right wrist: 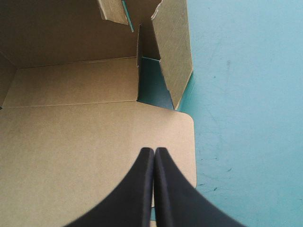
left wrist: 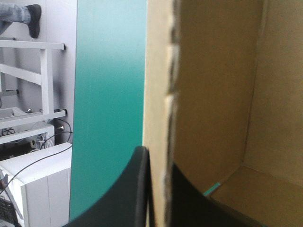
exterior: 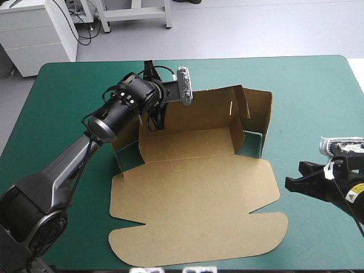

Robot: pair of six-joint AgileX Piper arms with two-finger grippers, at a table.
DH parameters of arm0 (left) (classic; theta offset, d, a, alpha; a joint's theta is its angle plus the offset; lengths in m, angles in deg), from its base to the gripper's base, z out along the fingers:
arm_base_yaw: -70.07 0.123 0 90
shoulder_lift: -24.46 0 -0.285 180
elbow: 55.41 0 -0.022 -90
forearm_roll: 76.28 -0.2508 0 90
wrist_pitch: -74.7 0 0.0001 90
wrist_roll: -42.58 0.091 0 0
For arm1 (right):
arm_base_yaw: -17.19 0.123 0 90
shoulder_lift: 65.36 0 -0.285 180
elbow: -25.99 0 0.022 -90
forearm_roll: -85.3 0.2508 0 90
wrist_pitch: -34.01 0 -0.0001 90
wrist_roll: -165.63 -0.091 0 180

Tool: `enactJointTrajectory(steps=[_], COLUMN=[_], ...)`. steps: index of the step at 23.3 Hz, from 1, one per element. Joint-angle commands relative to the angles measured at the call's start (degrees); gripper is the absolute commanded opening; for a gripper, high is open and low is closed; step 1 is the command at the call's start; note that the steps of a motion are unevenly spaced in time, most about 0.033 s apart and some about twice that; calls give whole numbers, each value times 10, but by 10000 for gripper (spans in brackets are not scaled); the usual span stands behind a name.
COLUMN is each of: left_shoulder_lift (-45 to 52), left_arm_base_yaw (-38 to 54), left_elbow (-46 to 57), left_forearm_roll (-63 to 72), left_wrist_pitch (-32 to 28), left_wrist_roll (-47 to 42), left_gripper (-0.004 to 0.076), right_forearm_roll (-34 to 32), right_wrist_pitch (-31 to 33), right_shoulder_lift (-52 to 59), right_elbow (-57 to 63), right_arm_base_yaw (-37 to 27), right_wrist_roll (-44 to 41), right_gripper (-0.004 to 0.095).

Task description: Fold the box

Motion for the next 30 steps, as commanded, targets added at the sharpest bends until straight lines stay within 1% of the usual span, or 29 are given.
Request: enactJointTrajectory(steps=[1, 5, 7, 10, 11, 13, 14, 18, 22, 24, 27, 30], left_shoulder_lift=[23, 23, 23, 23, 23, 23, 23, 22, 15, 15, 15, 15], left_arm_base_yaw=[-5, -31, -66, -103, -126, -151, -160, -196, -198, -198, -198, -198], left_elbow=[26, 65, 91, 114, 125, 131, 132, 132, 151, 175, 185, 190], left_forearm_roll=[8, -28, -114, -223, -283, -323, -331, -337, -365, -393, -408, -416], left_wrist_pitch=[-27, -49, -70, -84, -83, -80, -80, -85, -84, -84, -84, -85], left_wrist_roll=[-29, -56, -123, -212, -272, -344, -362, -366, -366, -368, -382, -399], left_gripper=[-8, -8, -8, -8, -8, -8, -8, -8, -8, -8, -8, -8], right_forearm_roll=[5, 5, 5, 5, 5, 5, 5, 5, -7, -27, -65, -84], right_wrist_pitch=[-38, -38, -38, -38, -38, -39, -44, -90, -103, -115, -139, -156], right_shoulder_lift=[0, -1, -1, -1, -1, -1, -1, -1, -43, -83, -126, -172], right_elbow=[-12, -12, -12, -12, -12, -12, -12, -12, -34, -57, -83, -121], right_arm_base_yaw=[-1, -1, -1, -1, -1, -1, -1, -1, -1, -1, -1, -1], right_wrist_roll=[1, 1, 1, 1, 1, 1, 1, 1, 3, 5, -18, -31], right_gripper=[-14, -14, -14, -14, -14, -14, -14, -14, -14, -14, -14, -14])
